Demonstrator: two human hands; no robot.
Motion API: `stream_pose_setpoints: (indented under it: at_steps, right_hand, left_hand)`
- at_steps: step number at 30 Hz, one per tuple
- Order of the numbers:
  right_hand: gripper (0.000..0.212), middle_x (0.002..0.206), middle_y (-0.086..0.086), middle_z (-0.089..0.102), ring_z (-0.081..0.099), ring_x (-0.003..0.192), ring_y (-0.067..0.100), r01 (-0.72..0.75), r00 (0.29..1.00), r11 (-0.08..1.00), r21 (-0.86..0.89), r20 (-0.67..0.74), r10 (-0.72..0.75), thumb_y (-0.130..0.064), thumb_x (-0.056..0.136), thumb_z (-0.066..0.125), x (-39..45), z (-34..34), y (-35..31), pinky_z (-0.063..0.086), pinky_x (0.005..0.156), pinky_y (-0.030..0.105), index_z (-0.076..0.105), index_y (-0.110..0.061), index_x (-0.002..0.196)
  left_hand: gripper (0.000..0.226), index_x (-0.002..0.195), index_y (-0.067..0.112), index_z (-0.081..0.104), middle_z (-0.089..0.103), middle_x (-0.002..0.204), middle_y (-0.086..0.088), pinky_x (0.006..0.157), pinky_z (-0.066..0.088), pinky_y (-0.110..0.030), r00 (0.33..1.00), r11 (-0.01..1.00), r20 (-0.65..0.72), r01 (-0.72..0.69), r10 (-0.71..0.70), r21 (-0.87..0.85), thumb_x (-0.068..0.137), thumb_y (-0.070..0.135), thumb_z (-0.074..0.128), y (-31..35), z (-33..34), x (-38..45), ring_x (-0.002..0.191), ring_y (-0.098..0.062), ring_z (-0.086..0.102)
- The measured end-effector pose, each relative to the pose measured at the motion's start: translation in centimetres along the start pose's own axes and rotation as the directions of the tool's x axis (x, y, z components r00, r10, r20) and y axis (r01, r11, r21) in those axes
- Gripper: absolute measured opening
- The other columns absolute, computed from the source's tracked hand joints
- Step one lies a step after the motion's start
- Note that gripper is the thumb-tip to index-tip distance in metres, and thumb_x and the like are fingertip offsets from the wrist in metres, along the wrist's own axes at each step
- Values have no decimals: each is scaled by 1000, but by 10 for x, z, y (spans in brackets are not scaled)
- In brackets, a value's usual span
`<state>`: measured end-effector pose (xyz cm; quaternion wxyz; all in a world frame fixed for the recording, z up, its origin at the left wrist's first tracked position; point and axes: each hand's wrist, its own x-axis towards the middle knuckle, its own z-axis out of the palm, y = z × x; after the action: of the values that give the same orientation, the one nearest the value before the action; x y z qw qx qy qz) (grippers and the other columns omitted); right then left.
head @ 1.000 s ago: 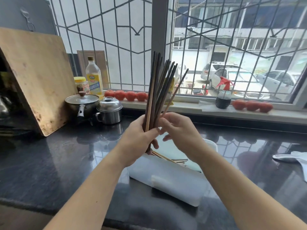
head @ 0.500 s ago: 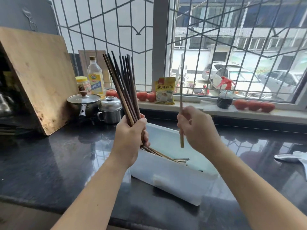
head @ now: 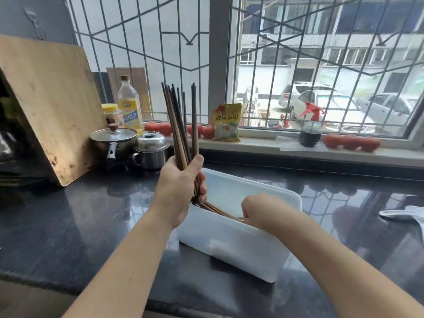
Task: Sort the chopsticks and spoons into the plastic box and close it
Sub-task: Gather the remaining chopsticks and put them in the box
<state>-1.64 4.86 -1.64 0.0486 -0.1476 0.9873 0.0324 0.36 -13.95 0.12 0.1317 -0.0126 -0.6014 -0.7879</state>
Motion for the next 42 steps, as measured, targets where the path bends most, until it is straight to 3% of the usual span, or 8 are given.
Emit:
stream_pose_setpoints:
  at_steps: [5, 14, 19, 23, 26, 31, 38, 42]
  right_hand:
    - [15, 93, 0, 66, 59, 82, 23, 27, 879, 983, 180, -472, 62, -20, 100, 48, -4, -7, -2, 51, 69, 36, 62, -20, 95]
    - [24, 97, -3, 72, 68, 88, 13, 374, 896, 384, 844, -436, 88, -26, 105, 50, -5, -43, -21, 60, 78, 33, 66, -17, 120]
    - [16, 83, 3, 74, 70, 80, 21, 422, 885, 333, 843, -463, 49, -18, 102, 58, -7, -31, -22, 56, 71, 34, 70, -11, 95]
    - [19, 81, 7, 73, 70, 71, 24, 601, 694, 67, 797, -562, 450, -18, 107, 47, -15, -39, -12, 56, 64, 31, 60, -13, 93]
    - [20, 70, 0, 67, 62, 60, 17, 585, 446, 365, 724, -663, 602, -23, 107, 47, -14, -35, 1, 53, 56, 33, 56, -21, 89]
    - [21, 83, 0, 67, 60, 76, 21, 64, 938, 922, 382, -339, 76, -36, 102, 52, 2, -11, -12, 48, 65, 35, 66, -23, 92]
    - [23, 95, 8, 68, 61, 82, 28, -68, 997, 995, 69, 29, 66, -28, 91, 59, 7, 1, -7, 53, 76, 32, 73, -13, 103]
    - [23, 91, 4, 68, 63, 81, 23, -57, 987, 975, 216, -134, 87, -34, 96, 56, 9, -3, -11, 55, 74, 34, 71, -16, 96]
  left_hand:
    - [5, 103, 8, 50, 54, 79, -13, 43, 39, -30, 999, 999, 52, -3, 0, 54, 104, 11, 54, -1, -1, 0, 52, -21, 50]
    - [13, 113, 7, 57, 70, 86, -11, 46, 43, -33, 971, 978, 239, -47, -3, 203, 100, 6, 60, 6, -2, -7, 60, -28, 58]
    - [14, 112, 8, 61, 74, 88, -12, 49, 47, -34, 945, 963, 327, -63, -27, 263, 99, 9, 66, 8, -6, -8, 65, -32, 66]
    - [12, 109, 7, 57, 73, 81, -13, 46, 51, -34, 980, 978, 201, -42, 1, 203, 100, 12, 64, 7, -3, -8, 63, -33, 71]
    - [12, 102, 4, 54, 61, 73, -14, 42, 44, -31, 999, 997, 31, -24, 22, 77, 102, 14, 61, 4, -1, -7, 47, -24, 54]
    - [13, 104, 4, 53, 59, 72, -13, 42, 40, -30, 999, 1000, -37, -19, 19, 4, 105, 17, 57, 4, 0, -7, 47, -22, 49]
    - [8, 110, 5, 54, 69, 76, -13, 43, 44, -31, 1000, 998, 14, 17, -17, 53, 103, 8, 53, 7, -1, -8, 52, -23, 56]
    - [7, 110, 8, 56, 72, 78, -12, 45, 45, -31, 999, 993, 37, 29, -34, 117, 103, 9, 54, 7, 2, -6, 54, -24, 59]
